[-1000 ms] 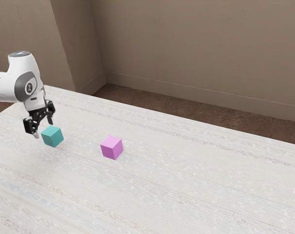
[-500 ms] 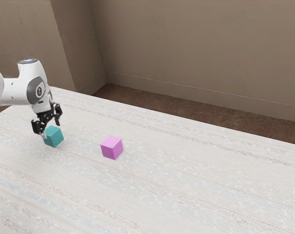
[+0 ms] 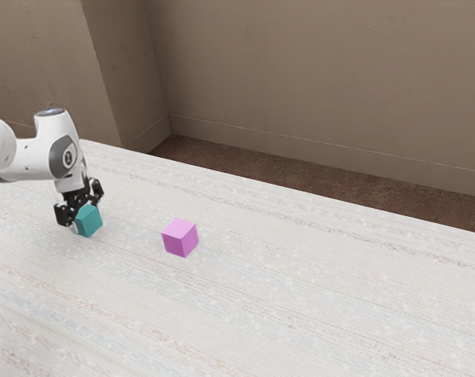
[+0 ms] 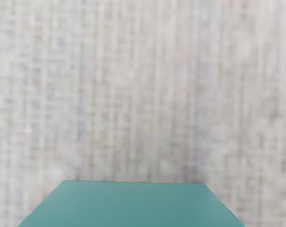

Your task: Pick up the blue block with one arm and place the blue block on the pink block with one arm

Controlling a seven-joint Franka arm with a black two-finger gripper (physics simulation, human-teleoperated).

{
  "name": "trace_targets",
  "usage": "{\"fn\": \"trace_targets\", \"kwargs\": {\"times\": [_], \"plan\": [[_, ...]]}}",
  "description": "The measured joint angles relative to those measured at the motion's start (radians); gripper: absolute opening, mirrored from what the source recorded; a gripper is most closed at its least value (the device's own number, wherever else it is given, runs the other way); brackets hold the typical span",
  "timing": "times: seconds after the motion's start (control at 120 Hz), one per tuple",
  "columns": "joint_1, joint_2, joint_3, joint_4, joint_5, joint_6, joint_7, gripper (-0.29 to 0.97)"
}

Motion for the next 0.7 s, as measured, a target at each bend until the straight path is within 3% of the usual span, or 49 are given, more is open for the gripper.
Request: {"fn": "trace_targets", "kwargs": {"times": [0.125,0.242,0.367,0.458,0.7], "plan": [[-0.001,0.007,0.000,0.006,-0.001,0.000,0.009,0.45],[-0.003,-0.044,-0.008,-0.028,-0.004,0.001,0.015,0.35],[-0.005,-0.261,-0.057,-0.209,-0.009,-0.003,0.010,0.30],[-0.009,-0.364,-0.096,-0.266,-0.011,-0.024,-0.002,0.29],[-0.013,-0.456,-0.269,-0.291,-0.011,-0.097,-0.052,0.30]]}}
